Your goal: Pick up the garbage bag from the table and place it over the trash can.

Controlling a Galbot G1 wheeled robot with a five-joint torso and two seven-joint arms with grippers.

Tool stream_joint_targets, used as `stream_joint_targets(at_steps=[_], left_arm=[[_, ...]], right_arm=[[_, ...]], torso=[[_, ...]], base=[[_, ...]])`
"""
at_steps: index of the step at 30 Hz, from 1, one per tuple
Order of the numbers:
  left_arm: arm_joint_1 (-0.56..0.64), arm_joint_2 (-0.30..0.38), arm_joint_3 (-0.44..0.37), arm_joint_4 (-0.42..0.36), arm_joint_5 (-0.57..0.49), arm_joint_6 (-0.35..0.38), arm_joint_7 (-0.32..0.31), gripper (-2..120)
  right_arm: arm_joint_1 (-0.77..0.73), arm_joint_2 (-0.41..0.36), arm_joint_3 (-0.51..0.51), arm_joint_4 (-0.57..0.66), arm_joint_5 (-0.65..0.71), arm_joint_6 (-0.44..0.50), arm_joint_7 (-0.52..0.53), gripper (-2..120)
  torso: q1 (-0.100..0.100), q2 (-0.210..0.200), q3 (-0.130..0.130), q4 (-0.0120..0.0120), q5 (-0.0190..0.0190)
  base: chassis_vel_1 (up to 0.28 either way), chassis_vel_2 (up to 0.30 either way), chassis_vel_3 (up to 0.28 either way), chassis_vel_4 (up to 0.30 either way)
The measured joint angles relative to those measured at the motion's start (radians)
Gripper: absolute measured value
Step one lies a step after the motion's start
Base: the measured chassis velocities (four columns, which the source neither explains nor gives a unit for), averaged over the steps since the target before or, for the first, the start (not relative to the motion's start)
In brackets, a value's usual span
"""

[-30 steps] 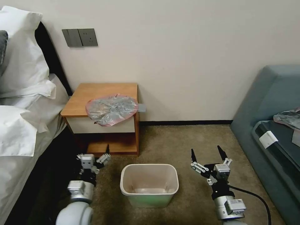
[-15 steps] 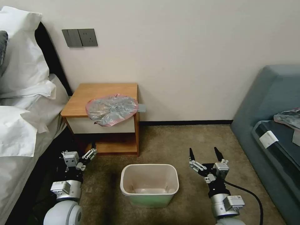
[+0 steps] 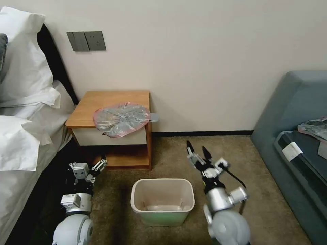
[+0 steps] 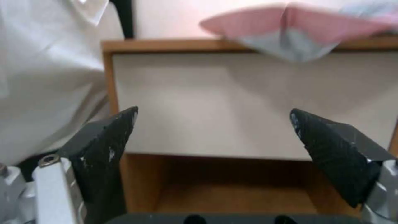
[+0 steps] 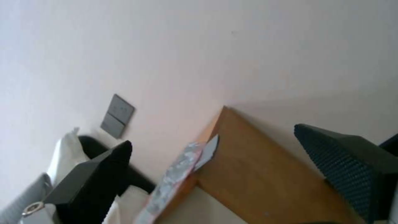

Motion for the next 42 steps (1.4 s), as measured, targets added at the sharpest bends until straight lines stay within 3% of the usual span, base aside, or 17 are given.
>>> stream_joint_targets(at_steps=[7,20,29,42], left_arm=[[0.012,-0.023,-0.028,0.032,0.015,-0.008,-0.010,97],[0.013,-0.060,-0.024,0.082,0.042,-0.023,-0.021,97],[0.034,-0.078,-0.040,0.105,0.060,-0.053,-0.039,97],[0.056,-0.106,-0.040,0.096,0.091,-0.061,-0.060,98]], right_arm=[[0.243,0.008,-0.039,-0.158,0.203,-0.031,0.093,100],[0.478,0.066,-0.137,-0.377,0.280,-0.112,0.189,100],[0.549,0.068,-0.138,-0.488,0.300,-0.123,0.186,100],[0.574,0.069,-0.150,-0.547,0.301,-0.121,0.147,100]], torso=[[0.000,0.000,0.000,0.0000,0.0000],[0.000,0.000,0.000,0.0000,0.0000],[0.000,0.000,0.000,0.0000,0.0001],[0.000,0.000,0.000,-0.0001,0.0001]], base=[[0.000,0.000,0.000,0.000],[0.000,0.000,0.000,0.000],[0.000,0.000,0.000,0.000],[0.000,0.000,0.000,0.000]])
